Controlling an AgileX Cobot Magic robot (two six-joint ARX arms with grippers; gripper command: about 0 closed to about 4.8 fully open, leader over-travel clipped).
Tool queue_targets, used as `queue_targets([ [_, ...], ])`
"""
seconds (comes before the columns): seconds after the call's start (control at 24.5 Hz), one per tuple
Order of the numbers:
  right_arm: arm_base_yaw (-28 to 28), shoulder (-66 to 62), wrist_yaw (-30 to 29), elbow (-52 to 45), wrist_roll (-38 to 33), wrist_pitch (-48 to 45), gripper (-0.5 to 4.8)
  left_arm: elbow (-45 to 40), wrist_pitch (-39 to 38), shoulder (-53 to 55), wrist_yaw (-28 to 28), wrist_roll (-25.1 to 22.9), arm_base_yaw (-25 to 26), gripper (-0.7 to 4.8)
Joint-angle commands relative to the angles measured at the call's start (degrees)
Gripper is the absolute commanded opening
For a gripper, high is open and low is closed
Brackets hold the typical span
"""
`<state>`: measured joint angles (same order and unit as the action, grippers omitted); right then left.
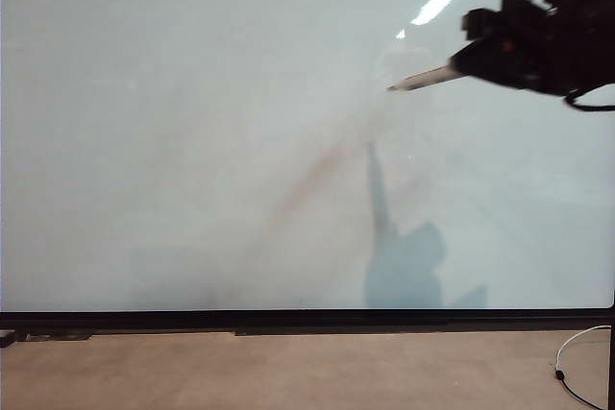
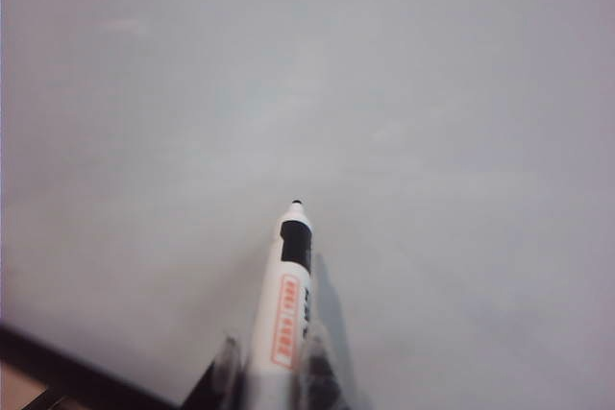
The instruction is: Pick up the pen on the shelf to the right of the whiteboard and draw a check mark.
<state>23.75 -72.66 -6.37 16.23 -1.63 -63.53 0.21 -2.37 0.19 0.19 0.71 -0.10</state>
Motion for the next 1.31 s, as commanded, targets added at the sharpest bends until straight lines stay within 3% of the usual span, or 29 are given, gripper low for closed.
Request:
queue_targets([
  [0.04, 0.6, -3.6, -4.2, 2.7, -0.3, -2.2, -0.09, 0.2, 0.7, 0.0, 0.0, -0.3, 0.0, -0.05],
  [0.33, 0.7, -12.1, -10.4, 6.9, -0.3, -7.2, -0.09, 0.2, 0.8, 0.0, 0.0, -0.3, 0.0, -0.04],
  [0.53, 0.7, -15.6, -10.9, 8.8, -1.4, -10.6, -0.09, 0.2, 0.7, 0.0, 0.0, -0.3, 0.0, -0.04],
  [0.94, 2.5, -16.5, -2.3, 9.8, 0.0, -11.6, -0.09, 0.2, 0.7, 0.0, 0.0, -0.3, 0.0, -0.04],
  [1.31, 2.5, -16.5, 0.5, 9.9, -0.1, -9.1, -0.09, 0.2, 0.7, 0.0, 0.0, -0.3, 0.0, -0.04],
])
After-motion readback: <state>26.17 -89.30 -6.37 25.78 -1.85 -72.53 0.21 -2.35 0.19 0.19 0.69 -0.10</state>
